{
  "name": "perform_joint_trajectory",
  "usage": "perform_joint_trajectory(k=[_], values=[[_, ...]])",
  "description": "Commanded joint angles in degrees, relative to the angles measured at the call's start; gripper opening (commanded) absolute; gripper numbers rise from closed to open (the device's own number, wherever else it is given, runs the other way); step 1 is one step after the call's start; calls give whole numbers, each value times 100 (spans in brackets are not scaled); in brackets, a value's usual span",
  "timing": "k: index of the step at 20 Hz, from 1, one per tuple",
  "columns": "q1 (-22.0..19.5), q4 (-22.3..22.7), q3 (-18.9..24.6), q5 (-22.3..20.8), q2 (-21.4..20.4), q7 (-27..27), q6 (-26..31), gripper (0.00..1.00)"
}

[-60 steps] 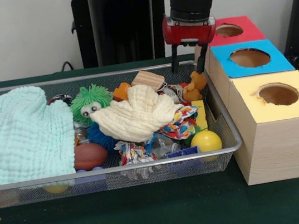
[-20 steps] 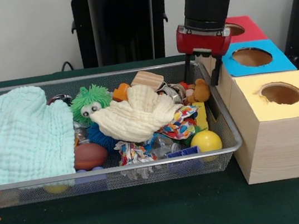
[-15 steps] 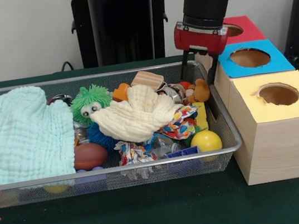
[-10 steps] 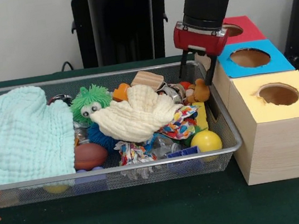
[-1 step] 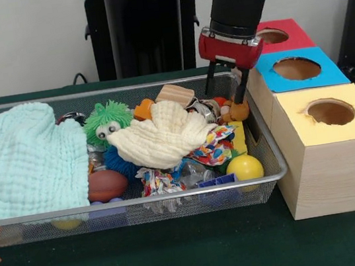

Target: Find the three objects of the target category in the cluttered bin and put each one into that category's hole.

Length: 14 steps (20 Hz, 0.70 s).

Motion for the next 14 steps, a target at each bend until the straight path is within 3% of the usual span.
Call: perform_joint_trajectory(k=[1, 3, 8, 14], values=[[-163, 251, -94, 564, -6, 1804, 631, 100], [-145, 308, -37, 758, -29, 2006, 885, 100], [-141, 459, 231, 1260, -17, 2388, 882, 100], [453, 378, -113, 1788, 255, 2972, 892, 100]])
